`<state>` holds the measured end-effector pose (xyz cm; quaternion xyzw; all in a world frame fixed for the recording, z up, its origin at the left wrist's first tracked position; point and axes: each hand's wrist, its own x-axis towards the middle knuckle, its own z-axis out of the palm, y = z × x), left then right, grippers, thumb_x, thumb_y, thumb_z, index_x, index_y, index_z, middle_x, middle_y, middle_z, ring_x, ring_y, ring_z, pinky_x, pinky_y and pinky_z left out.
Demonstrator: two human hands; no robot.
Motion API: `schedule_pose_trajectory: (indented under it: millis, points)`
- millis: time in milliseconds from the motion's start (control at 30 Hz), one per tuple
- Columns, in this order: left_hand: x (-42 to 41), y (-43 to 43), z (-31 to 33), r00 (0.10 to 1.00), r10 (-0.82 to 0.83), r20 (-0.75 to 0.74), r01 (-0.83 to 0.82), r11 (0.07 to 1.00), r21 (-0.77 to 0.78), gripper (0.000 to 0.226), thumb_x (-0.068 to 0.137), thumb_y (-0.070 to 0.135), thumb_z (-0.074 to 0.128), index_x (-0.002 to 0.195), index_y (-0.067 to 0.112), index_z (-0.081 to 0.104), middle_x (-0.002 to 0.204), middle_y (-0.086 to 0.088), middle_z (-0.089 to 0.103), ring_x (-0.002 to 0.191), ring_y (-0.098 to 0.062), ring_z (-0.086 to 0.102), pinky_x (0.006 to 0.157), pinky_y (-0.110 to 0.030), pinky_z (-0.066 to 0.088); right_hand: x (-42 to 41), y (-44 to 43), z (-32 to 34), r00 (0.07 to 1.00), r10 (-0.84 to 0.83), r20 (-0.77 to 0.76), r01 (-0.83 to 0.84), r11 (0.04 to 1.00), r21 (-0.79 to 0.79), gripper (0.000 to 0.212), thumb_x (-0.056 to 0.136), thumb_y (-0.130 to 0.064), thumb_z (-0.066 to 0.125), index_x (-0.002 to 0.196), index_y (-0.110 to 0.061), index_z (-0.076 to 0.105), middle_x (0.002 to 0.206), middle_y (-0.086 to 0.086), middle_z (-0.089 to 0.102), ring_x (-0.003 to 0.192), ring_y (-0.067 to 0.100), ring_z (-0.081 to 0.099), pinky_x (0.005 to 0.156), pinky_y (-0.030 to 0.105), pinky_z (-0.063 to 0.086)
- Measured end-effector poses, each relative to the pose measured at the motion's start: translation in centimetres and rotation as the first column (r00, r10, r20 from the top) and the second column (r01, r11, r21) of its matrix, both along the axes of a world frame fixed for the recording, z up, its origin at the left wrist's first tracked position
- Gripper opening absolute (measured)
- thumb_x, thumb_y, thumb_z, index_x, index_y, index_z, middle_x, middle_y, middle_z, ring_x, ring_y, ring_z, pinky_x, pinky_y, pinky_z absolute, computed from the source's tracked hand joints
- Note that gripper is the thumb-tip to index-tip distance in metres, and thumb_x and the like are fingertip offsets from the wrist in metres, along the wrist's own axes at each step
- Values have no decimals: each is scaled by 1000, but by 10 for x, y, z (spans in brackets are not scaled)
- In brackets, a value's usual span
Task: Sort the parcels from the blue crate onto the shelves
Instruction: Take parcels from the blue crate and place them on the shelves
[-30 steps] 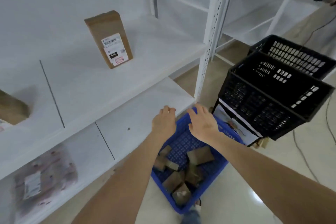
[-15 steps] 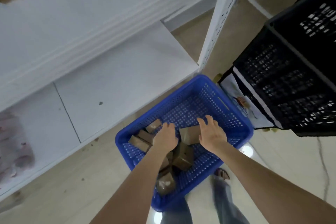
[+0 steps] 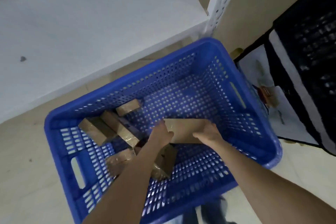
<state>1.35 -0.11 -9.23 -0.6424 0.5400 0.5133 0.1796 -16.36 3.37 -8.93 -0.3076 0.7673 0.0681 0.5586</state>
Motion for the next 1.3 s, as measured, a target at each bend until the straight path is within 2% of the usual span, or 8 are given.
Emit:
schedule_pose_trajectory:
  millis: [233,433,567,667,833,1067,1200,1300]
  points:
    - [-9,6,-128,928,370,-53,-360,923,139,84,92,30,59,151,8,3,156,-9,16,140,-29,26,109,-35,32,-13,-4,-127,869,-478,131,466,878,112,78,89,-31,67,150,-9,23,152,11,33,136,31,36,112,40,32]
    - [-2,0,-126,746,664,-48,-654,744,138,88,82,49,65,150,13,20,156,-9,15,138,-32,28,106,-37,36,-19,-10,-129,741,-645,187,650,759,43,90,76,-46,76,147,-12,33,144,9,43,126,29,46,107,45,40]
    - [18,-11,-60,542,833,-114,-833,550,60,110,45,78,60,135,17,44,134,-8,45,116,-31,52,96,-46,48,-4,-32,-69,642,-721,261,755,653,-56,76,80,-47,71,142,-13,42,132,4,50,115,23,50,103,41,46]
    - [33,-15,12,396,899,-187,-916,400,-15,65,64,66,67,102,16,54,100,-7,59,94,-28,62,82,-41,51,12,-46,-3,533,-788,307,839,539,-73,57,83,-44,70,126,-12,51,122,3,54,109,21,55,94,36,51]
    - [65,-16,143,292,934,-206,-955,273,-116,53,77,52,69,107,12,52,98,-5,61,94,-27,62,90,-44,52,28,-56,125,466,-816,343,868,496,1,44,83,-23,74,117,-6,52,115,14,59,102,26,61,82,39,56]
    - [89,-24,329,374,878,-298,-927,362,-96,45,87,34,62,123,10,47,103,-6,62,97,-27,62,93,-45,50,41,-54,306,414,-697,585,806,579,120,19,89,4,47,96,-5,62,100,15,68,86,24,67,70,35,54]
    - [100,-24,422,463,795,-392,-882,456,-117,48,83,47,66,112,10,53,102,-5,66,94,-24,64,93,-43,51,46,-62,388,455,-553,698,741,670,48,41,86,2,43,124,-6,58,112,15,69,100,28,68,62,32,56]
    - [107,-15,476,400,786,-472,-909,405,-97,49,82,44,68,111,6,58,102,-10,69,93,-26,67,90,-45,53,51,-63,451,383,-550,742,792,610,43,38,90,-4,55,128,-8,55,110,12,70,102,26,67,69,33,60]
